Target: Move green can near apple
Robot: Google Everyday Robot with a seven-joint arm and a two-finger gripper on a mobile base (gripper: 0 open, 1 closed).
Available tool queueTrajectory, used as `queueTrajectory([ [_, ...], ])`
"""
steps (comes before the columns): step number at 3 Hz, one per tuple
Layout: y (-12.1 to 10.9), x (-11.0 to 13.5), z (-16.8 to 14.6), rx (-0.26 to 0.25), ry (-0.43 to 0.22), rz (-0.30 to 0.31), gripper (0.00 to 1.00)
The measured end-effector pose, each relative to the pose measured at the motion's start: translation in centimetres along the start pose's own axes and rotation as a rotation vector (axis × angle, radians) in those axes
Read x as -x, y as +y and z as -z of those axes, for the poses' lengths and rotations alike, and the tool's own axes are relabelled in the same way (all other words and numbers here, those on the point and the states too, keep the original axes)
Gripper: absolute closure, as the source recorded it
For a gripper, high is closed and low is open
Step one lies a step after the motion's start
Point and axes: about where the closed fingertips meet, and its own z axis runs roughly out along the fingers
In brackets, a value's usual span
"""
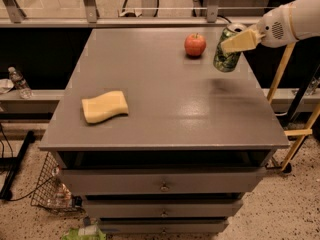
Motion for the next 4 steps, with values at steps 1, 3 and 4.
queueTrajectory([
  [1,-3.4,0.0,-1.5,-0.023,-0.035,-0.077,1.0],
  [3,-7.5,0.6,-4.8,-0.094,-0.001,-0.098,1.0],
  [4,-8.7,0.5,-6.2,-0.118,0.02,-0.096,1.0],
])
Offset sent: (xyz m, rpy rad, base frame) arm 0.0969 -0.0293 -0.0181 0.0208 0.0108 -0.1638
